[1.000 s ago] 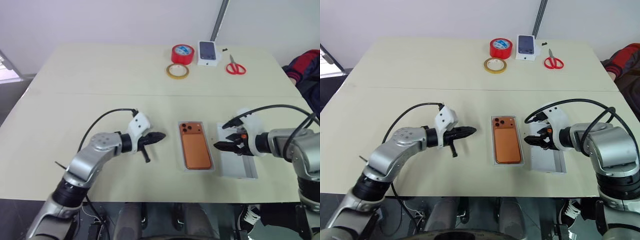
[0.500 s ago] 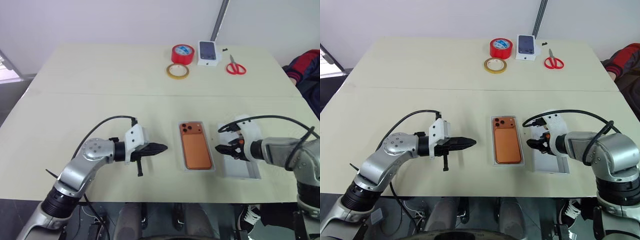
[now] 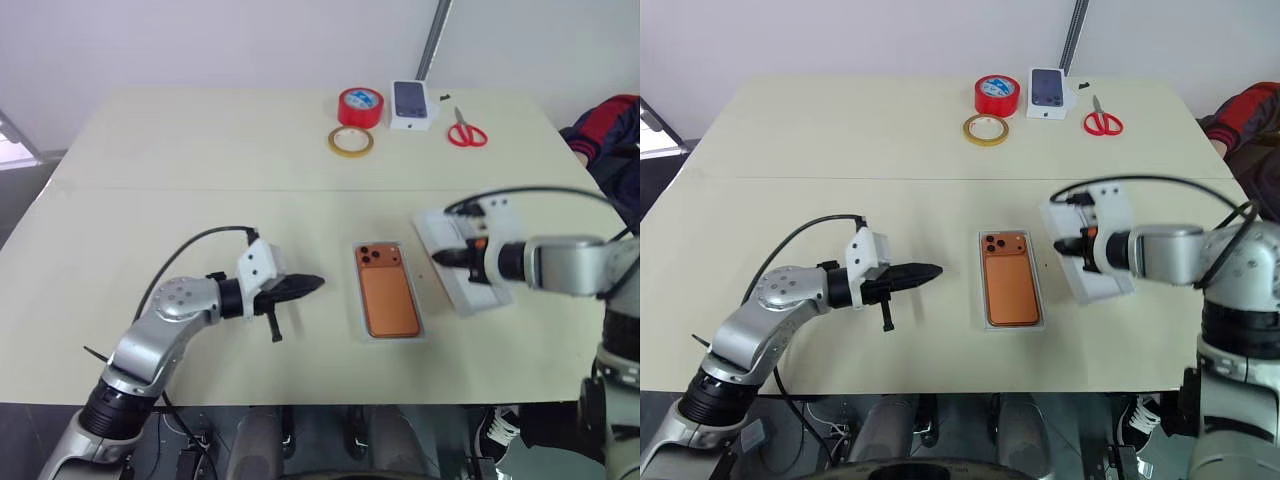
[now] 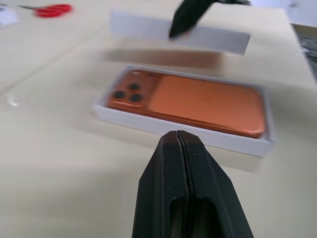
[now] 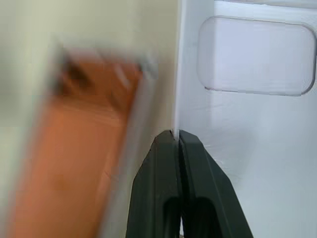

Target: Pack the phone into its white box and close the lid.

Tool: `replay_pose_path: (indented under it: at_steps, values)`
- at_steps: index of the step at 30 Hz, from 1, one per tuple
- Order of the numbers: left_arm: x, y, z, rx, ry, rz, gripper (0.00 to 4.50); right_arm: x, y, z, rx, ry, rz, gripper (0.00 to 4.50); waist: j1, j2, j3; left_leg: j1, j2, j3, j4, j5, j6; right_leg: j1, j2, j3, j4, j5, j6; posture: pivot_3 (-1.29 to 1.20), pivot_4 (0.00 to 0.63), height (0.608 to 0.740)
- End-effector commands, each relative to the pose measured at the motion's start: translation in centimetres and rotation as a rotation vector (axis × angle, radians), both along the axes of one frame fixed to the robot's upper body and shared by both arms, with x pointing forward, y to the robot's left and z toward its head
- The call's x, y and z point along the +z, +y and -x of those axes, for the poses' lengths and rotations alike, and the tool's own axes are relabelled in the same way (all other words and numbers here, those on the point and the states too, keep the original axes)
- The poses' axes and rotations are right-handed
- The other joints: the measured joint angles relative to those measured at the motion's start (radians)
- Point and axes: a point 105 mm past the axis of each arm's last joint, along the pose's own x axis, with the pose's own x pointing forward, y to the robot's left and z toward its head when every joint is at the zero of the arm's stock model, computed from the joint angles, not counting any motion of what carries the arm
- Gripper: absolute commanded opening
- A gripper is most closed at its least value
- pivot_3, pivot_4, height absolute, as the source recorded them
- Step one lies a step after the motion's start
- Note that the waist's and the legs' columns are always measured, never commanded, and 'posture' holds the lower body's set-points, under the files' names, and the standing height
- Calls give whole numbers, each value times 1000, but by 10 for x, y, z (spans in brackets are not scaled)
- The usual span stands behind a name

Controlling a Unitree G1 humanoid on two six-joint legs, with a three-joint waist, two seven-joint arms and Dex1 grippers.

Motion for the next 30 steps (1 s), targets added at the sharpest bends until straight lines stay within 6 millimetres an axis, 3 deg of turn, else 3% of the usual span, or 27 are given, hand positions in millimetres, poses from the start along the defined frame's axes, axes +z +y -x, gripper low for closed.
replay_pose_path:
  at_steps: [1,3,6,9,11,14,19,22,28,29,30]
  values:
    - [11,23,-14,115,-28,37,0,47,41,7,157,-95,-309,39,2,0,0,0,0,-1,0,0,0,0,1,0,0,0,0,0,150,736]
    - [11,31,-18,149,-33,36,0,57,67,13,229,-92,-440,39,3,0,0,0,1,-1,0,0,0,1,1,-2,0,-1,2,0,150,736]
    - [13,40,-23,188,-43,32,0,56,109,22,316,-78,-587,39,0,0,0,0,1,-2,0,0,0,1,1,-2,1,1,4,0,150,736]
    - [15,44,-26,201,-53,26,0,42,146,32,303,7,-742,39,2,0,0,0,2,-2,0,0,0,1,1,-2,2,1,5,0,150,736]
    - [16,42,-25,188,-58,20,0,28,159,38,260,79,-782,39,6,1,0,0,2,-2,0,0,0,1,1,-2,2,1,5,0,150,736]
    - [16,33,-17,136,-50,23,0,-1,161,44,171,184,-783,39,8,1,0,-3,0,-2,1,0,0,1,-1,-2,1,1,4,0,150,736]
    - [10,21,-4,57,-1,28,0,-30,143,45,112,249,-721,39,3,1,0,-4,-1,-2,3,0,0,0,-2,-2,0,0,0,0,150,736]
    - [3,13,2,9,30,16,0,-33,128,39,84,238,-696,1010,0,2,0,-3,0,-2,1,0,0,0,-1,-2,0,0,1,0,150,736]
    - [-6,-15,3,-75,50,5,0,-5,105,37,215,94,-577,4155,4,5,2,-3,0,-2,1,0,0,0,-1,-3,0,0,0,0,150,736]
    - [-6,-21,1,-85,48,5,0,-1,96,36,228,70,-516,4436,6,5,2,-3,0,-2,1,0,0,0,-1,-3,0,0,0,0,150,736]
    - [-7,-26,0,-92,48,6,0,2,90,35,237,57,-472,4436,7,5,2,-3,0,-2,2,0,0,0,-1,-3,0,0,0,0,150,736]
